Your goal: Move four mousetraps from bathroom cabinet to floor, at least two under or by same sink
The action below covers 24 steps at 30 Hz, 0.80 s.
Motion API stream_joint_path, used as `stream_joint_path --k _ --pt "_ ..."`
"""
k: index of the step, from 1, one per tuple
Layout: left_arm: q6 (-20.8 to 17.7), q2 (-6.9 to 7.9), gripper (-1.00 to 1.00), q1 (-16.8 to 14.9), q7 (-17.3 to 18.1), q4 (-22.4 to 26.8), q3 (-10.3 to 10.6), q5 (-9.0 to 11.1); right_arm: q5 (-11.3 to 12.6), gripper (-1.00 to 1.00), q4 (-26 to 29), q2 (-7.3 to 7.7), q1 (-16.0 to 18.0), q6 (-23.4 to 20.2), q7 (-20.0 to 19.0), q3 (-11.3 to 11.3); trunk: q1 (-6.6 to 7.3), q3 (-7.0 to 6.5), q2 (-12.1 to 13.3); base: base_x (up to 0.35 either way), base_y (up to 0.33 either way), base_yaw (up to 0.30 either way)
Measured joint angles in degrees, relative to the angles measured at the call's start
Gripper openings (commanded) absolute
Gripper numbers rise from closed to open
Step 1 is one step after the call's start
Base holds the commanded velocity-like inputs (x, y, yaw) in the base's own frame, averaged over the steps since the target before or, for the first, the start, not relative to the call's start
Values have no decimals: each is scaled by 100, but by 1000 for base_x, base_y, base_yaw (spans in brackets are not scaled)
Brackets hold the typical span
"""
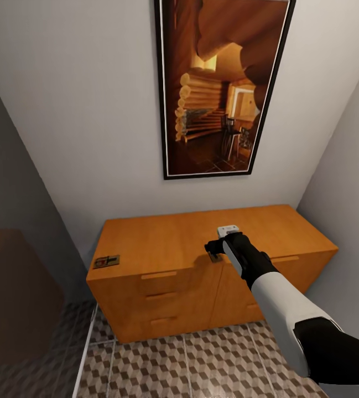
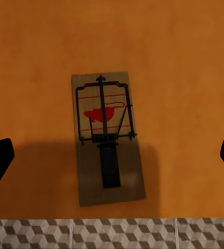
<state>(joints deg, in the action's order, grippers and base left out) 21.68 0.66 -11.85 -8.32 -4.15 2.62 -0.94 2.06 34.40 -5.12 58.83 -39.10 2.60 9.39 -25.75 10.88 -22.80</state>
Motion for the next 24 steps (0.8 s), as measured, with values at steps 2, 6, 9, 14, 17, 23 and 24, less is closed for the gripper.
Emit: stream_joint_path --k 2,6,9,14,17,23,24 --pt "0 -1 100 0 0 0 0 0 0 100 0 0 0 3 -3 -1 0 9 0 0 0 0" --pt "0 0 100 1 0 0 0 0 4 100 0 4 -2 6 -8 -2 0 17 0 0 0 0" --pt "0 -2 100 1 0 0 0 0 8 100 0 7 -1 8 -27 -6 0 20 0 0 0 0" --pt "0 0 100 -1 0 0 0 0 -1 100 0 32 -4 8 -180 -12 0 21 0 0 0 0" --pt "0 -1 100 -1 0 0 0 0 -5 100 0 103 -6 11 -332 -12 0 22 0 0 0 0" --pt "0 -2 100 1 0 0 0 0 -12 100 0 301 -7 16 -683 -12 0 22 0 0 0 0" --pt "0 -2 100 1 0 0 0 0 -14 100 0 335 -7 16 -717 -13 0 22 0 0 0 0"
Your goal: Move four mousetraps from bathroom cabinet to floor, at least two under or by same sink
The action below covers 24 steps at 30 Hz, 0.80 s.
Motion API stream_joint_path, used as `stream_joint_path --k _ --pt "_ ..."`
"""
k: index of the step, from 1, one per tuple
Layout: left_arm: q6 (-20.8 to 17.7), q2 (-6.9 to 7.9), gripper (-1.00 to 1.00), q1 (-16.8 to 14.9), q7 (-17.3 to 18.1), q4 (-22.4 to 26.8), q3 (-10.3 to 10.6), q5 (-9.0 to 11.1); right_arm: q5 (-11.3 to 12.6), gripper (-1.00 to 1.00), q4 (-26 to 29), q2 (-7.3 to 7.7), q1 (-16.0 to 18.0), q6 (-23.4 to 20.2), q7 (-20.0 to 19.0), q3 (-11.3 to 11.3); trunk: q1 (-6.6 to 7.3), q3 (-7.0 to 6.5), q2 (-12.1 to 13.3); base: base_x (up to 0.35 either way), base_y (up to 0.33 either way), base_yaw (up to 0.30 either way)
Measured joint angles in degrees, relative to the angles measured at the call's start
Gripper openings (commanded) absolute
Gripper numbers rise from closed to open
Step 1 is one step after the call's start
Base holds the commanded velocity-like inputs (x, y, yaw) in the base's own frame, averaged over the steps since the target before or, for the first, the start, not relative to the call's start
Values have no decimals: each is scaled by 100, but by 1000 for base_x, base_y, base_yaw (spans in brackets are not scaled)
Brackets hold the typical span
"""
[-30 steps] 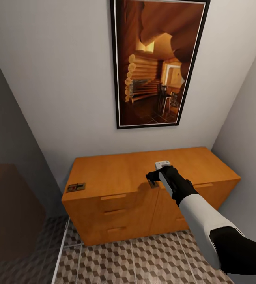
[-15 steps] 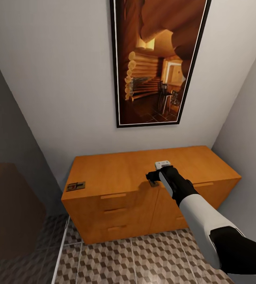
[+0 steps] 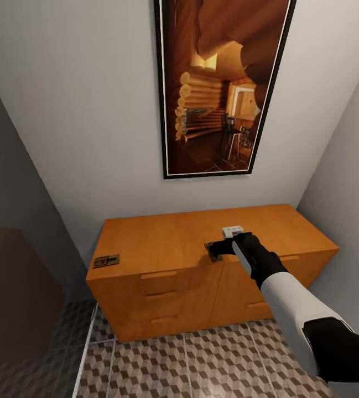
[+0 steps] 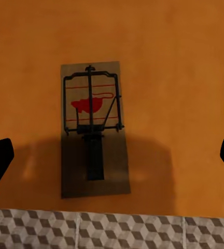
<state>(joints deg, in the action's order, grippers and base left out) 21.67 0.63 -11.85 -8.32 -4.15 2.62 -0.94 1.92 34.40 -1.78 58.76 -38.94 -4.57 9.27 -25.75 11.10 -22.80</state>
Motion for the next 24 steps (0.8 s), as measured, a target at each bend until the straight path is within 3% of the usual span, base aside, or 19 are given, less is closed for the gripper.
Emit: stream_joint_path --k 24 --pt "0 0 100 0 0 0 0 0 6 100 0 68 -1 245 -70 10 0 0 0 0 0 0"
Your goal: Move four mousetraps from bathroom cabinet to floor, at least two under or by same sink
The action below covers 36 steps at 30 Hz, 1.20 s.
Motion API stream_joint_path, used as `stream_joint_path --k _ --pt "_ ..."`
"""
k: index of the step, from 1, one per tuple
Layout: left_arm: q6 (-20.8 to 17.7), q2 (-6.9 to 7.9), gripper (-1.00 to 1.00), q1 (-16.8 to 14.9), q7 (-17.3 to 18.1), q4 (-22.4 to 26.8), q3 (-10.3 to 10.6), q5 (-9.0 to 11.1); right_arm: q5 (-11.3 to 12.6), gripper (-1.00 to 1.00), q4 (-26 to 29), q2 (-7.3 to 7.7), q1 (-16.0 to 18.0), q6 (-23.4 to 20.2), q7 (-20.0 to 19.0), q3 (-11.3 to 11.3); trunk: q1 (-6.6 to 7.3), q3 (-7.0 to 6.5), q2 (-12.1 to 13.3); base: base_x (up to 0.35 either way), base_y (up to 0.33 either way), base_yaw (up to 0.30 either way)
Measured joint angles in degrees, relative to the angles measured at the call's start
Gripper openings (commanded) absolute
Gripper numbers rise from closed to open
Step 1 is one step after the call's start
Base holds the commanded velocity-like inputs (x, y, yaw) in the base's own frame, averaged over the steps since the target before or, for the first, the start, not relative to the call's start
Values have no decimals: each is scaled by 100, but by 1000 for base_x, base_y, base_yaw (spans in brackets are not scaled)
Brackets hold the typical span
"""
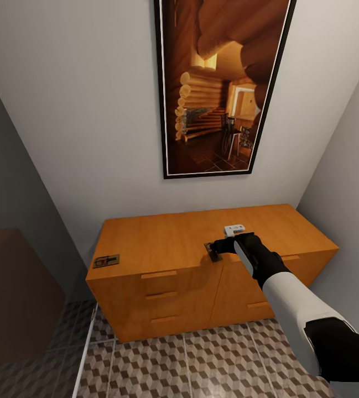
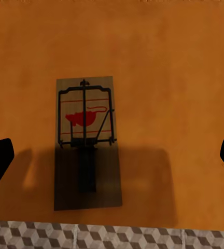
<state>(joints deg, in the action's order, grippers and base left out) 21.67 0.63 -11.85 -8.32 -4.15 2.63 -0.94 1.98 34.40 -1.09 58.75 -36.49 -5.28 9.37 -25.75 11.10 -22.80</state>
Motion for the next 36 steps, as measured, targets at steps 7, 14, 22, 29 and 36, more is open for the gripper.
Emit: stream_joint_path --k 7,14,22,29,36 --pt "0 1 100 0 0 0 1 0 9 100 0 -26 -4 2 -1 9 0 0 0 0 0 0" --pt "0 0 100 0 0 0 0 0 10 100 0 -33 -15 2 -1 12 0 0 0 0 0 0" --pt "0 0 100 0 0 0 0 0 10 100 0 -39 -17 2 -1 13 0 0 0 0 0 0" --pt "0 0 100 0 0 0 1 0 10 100 0 -35 -20 2 -1 9 0 3 0 0 0 0" --pt "0 -1 100 0 0 0 0 0 10 100 0 -34 -25 2 -3 8 0 29 0 0 0 0"
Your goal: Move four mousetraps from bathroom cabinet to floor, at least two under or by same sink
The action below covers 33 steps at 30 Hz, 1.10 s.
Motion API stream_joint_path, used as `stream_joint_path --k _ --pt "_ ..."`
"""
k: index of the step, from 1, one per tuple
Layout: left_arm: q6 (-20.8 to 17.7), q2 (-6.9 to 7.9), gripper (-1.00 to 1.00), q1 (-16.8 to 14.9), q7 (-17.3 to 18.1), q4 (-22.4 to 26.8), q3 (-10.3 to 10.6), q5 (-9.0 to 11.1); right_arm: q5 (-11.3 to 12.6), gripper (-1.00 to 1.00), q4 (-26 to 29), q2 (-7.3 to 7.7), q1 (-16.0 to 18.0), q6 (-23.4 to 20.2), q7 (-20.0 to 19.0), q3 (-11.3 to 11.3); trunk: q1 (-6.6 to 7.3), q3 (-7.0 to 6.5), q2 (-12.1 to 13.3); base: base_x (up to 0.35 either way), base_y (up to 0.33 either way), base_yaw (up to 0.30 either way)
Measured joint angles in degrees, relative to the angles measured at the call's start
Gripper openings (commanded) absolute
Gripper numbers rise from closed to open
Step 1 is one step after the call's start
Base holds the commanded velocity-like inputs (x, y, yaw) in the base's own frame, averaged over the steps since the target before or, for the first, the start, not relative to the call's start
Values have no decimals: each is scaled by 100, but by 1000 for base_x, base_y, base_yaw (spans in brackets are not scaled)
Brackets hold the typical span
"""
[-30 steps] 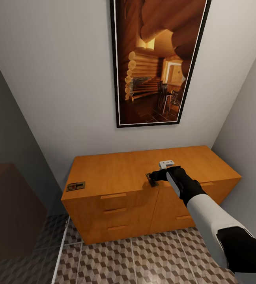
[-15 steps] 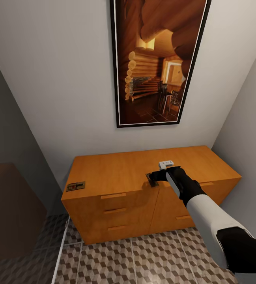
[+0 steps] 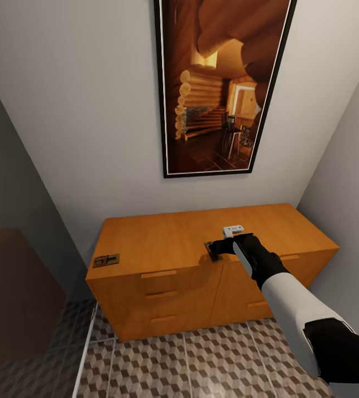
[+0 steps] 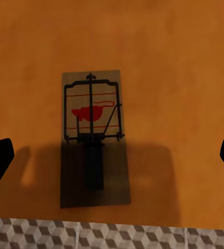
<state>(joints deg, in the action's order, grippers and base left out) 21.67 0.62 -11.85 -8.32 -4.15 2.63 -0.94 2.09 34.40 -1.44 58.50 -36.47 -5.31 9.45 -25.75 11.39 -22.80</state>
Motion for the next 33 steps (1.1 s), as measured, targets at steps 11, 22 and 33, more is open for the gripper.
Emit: stream_joint_path --k 11,22,33 --pt "0 -1 100 14 0 0 0 0 0 100 0 0 -1 11 -7 2 0 65 0 0 0 0" --pt "0 -7 100 25 0 0 4 0 0 100 0 0 -9 49 -7 0 0 132 0 0 0 0" --pt "0 -8 100 26 0 0 5 0 0 100 0 0 -10 53 -7 0 0 201 0 0 0 0"
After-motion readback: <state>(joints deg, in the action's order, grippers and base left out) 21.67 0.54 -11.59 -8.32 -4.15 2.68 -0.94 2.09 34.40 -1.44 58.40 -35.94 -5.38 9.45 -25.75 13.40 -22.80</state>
